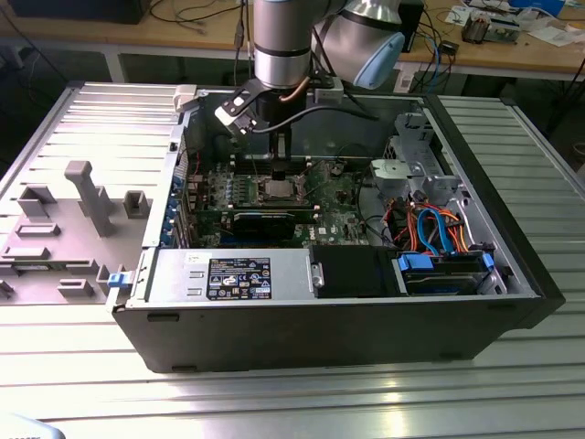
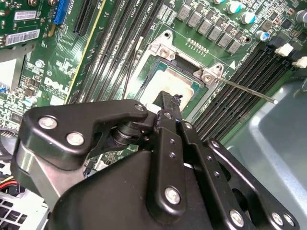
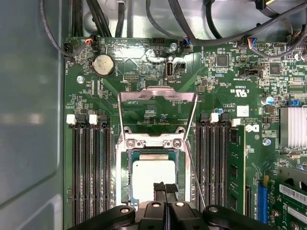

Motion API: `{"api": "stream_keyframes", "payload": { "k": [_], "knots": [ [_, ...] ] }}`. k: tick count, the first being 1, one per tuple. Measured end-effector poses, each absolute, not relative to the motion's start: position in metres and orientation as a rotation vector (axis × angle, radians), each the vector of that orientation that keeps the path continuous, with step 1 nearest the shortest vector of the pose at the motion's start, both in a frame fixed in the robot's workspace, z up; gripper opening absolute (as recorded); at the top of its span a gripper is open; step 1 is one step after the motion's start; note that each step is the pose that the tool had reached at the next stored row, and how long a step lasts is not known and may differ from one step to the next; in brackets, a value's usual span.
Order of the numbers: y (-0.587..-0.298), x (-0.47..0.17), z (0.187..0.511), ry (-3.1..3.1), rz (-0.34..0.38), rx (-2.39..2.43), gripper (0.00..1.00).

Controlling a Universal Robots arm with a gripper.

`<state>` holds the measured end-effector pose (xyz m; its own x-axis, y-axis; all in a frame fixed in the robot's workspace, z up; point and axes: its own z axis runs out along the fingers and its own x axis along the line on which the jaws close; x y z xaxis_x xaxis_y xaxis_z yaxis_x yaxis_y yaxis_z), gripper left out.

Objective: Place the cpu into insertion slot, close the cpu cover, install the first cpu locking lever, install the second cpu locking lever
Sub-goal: 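Place the cpu into insertion slot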

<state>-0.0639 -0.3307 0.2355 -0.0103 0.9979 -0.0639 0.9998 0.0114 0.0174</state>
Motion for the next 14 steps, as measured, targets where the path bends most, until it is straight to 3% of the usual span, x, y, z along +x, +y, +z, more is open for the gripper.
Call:
{"api": "stream_keyframes", "payload": {
  "k": [14],
  "knots": [
    [-0.331,-0.064,0.259,2.192,-0.050,2.168,0.11]
  ]
}}
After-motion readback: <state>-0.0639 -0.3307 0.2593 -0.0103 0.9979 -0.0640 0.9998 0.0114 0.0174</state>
